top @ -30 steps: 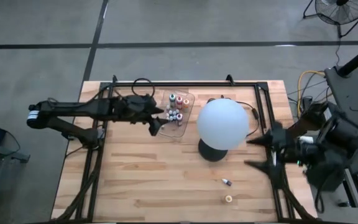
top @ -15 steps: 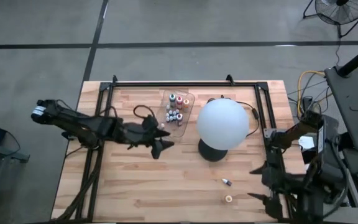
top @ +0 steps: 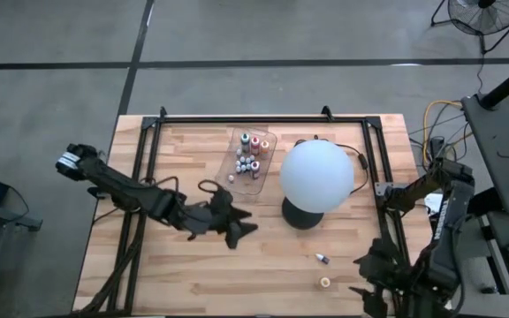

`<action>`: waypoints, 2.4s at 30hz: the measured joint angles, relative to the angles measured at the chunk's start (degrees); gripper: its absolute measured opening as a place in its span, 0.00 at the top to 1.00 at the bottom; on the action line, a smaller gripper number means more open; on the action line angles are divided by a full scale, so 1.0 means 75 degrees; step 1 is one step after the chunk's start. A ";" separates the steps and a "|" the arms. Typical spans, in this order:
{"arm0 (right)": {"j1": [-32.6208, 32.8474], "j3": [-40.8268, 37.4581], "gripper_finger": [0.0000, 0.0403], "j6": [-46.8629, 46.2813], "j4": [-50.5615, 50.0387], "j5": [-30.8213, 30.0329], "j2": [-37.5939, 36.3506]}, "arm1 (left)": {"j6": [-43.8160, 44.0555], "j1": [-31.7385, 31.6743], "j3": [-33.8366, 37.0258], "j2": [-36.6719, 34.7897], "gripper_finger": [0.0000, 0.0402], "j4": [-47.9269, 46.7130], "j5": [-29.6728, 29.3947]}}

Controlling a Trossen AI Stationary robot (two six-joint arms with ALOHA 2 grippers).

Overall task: Pick & Place food coloring
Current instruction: Put the small black food coloring bottle into the transparent bin

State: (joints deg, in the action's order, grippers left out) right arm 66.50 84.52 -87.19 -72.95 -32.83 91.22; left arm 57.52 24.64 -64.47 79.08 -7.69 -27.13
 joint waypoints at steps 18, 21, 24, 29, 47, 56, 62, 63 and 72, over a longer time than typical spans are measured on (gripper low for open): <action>-0.0026 -0.1990 0.17 -0.1266 0.1365 0.0269 -0.0003 | 0.0604 0.0797 -0.0117 0.1292 0.35 0.1046 0.0003; -0.0026 -0.2295 0.18 -0.1514 0.1390 0.0323 -0.0004 | 0.0621 0.0860 -0.0117 0.1328 0.35 0.1228 0.0003; -0.0054 -0.2657 0.18 -0.1587 0.1409 0.0355 -0.0003 | 0.0531 0.0923 -0.0117 0.1334 0.35 0.1464 0.0002; -0.0276 -0.3380 0.18 -0.1509 0.1954 0.0585 -0.0003 | 0.0187 0.0996 -0.0117 0.1342 0.35 0.1716 0.0067; -0.1132 -0.4880 0.18 -0.0526 0.4268 0.0565 -0.0004 | 0.0400 0.1038 -0.0117 0.1339 0.35 0.1770 0.0087; -0.1438 -0.4899 0.18 0.0395 0.5205 0.0585 0.0335 | 0.0326 0.1038 -0.0117 0.1337 0.35 0.1767 0.0087; -0.1475 -0.4871 0.18 0.0339 0.5360 0.0491 0.0837 | 0.0341 0.1044 -0.0117 0.1331 0.35 0.1767 0.0087; -0.1482 -0.4870 0.18 0.0365 0.5380 0.0493 0.0903 | 0.0341 0.1044 -0.0117 0.1331 0.35 0.1767 0.0090; -0.1549 -0.4886 0.18 0.0546 0.5409 0.0510 0.1142 | 0.0338 0.1044 -0.0117 0.1328 0.35 0.1799 0.0072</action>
State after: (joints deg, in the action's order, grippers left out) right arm 54.88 47.88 -83.10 -32.38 -29.00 99.78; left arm 60.06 32.47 -65.34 89.03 5.80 -26.60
